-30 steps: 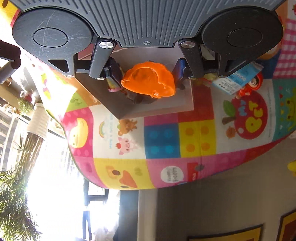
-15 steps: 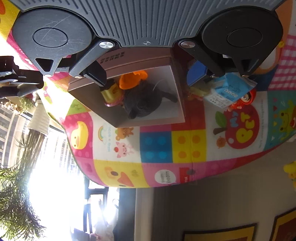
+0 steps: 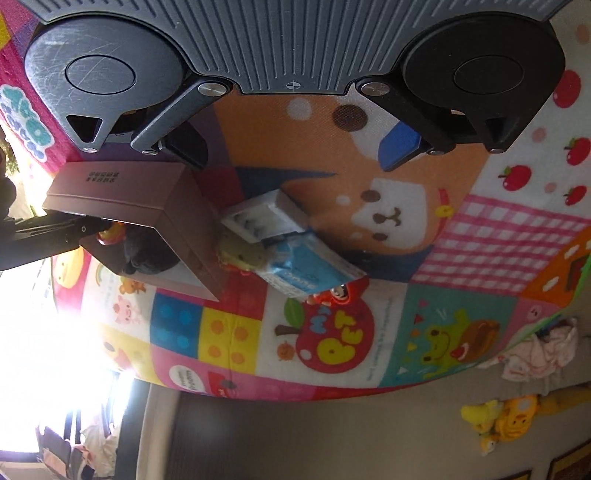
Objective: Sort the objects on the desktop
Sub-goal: 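Drop the orange cup into the pink box with the left tool while the right tool carries the tube over, then release the black tube into the pink box with the right tool, then grasp the pink Hello Kitty keychain with the right tool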
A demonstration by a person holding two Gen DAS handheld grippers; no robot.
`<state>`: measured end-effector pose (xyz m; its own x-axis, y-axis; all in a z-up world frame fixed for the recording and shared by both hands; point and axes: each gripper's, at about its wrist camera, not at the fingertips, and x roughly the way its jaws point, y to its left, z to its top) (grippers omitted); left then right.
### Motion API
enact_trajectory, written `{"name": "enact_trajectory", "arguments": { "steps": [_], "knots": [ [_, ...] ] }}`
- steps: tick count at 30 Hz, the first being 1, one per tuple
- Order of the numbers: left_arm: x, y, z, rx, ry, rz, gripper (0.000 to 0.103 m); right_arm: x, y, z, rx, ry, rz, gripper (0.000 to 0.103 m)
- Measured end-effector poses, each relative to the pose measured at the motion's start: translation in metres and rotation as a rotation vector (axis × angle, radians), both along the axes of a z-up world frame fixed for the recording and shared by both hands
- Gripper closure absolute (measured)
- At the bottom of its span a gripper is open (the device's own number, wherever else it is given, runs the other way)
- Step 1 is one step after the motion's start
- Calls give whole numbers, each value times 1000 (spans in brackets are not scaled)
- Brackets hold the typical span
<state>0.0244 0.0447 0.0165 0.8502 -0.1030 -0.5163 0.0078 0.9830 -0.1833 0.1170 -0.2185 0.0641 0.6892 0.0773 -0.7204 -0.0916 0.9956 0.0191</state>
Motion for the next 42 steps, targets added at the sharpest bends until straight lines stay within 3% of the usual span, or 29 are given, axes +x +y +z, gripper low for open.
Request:
{"name": "enact_trajectory", "arguments": {
  "steps": [6,10,14,17,21,23,25,27,31,34,37,42],
  "knots": [
    [0,7,1,24,-26,80,0,-1,45,31,-57,-106,110,23],
    [-1,12,2,19,-28,96,0,21,103,36,-131,-127,259,36],
    [-1,11,-3,9,-10,70,0,57,167,3,-336,-112,329,41],
    [-3,10,-3,10,-24,60,0,80,195,-25,-477,-76,352,52],
    [-3,13,-5,-9,-16,73,0,103,205,-42,-518,13,335,52],
    [-1,17,-6,-29,1,83,0,102,207,-42,-540,15,343,54],
    [-2,17,-6,-34,7,79,0,96,207,-42,-559,8,355,62],
    [-3,15,-6,-28,6,67,0,85,205,-40,-549,2,379,77],
    [-2,11,-7,-32,19,26,0,49,196,-31,-467,-5,428,83],
    [-1,11,-9,-44,42,-11,0,22,185,-22,-354,49,478,100],
    [-1,7,-10,-35,53,-36,0,-5,169,-10,-256,69,507,100],
    [-1,4,-10,-14,57,-22,0,-10,158,5,-234,36,481,100]
  ]
}}
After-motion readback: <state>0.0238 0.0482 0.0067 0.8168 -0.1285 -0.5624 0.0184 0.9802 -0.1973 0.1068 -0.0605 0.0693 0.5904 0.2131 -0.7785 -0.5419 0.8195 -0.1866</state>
